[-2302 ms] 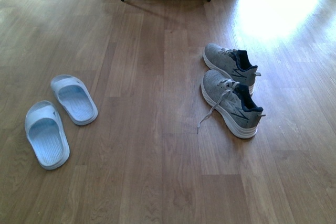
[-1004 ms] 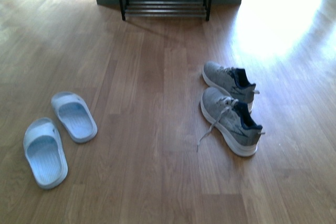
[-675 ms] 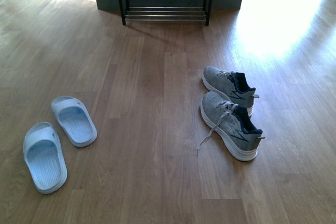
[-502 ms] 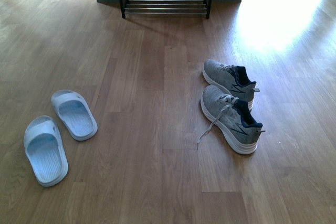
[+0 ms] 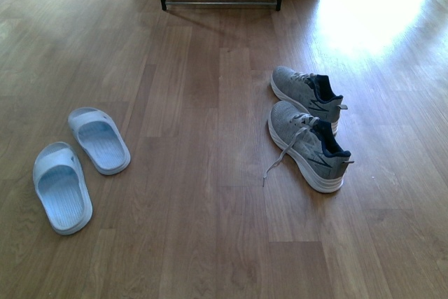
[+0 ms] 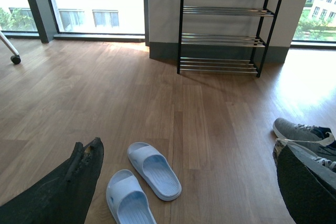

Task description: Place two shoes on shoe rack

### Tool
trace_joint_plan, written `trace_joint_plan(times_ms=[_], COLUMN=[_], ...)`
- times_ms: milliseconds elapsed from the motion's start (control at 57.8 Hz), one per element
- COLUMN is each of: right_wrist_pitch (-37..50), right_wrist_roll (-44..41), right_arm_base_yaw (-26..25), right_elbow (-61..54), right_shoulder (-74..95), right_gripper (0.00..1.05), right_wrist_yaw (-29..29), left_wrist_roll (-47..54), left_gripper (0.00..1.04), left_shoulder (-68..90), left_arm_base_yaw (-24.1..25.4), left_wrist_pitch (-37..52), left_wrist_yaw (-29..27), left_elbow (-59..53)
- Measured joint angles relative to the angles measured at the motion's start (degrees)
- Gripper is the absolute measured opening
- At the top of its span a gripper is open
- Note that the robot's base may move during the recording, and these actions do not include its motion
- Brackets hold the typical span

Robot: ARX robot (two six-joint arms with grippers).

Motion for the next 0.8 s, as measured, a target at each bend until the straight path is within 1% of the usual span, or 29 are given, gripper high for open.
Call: trace_joint_plan(times_ms=[796], right_wrist_pitch=[0.00], right_wrist_roll=[0.00], right_arm_base_yaw=[0.00], right_elbow=[0.00], right_shoulder=[0.00], right_gripper=[0.96], right_wrist_yaw=[-0.20], left_wrist_roll=[0.00], left_gripper=[0.95], left_shoulder=[0.00], left_arm_base_yaw=[0.00], left_wrist_pitch=[-0.02], left_wrist_yaw=[-0.15], left_elbow=[0.00])
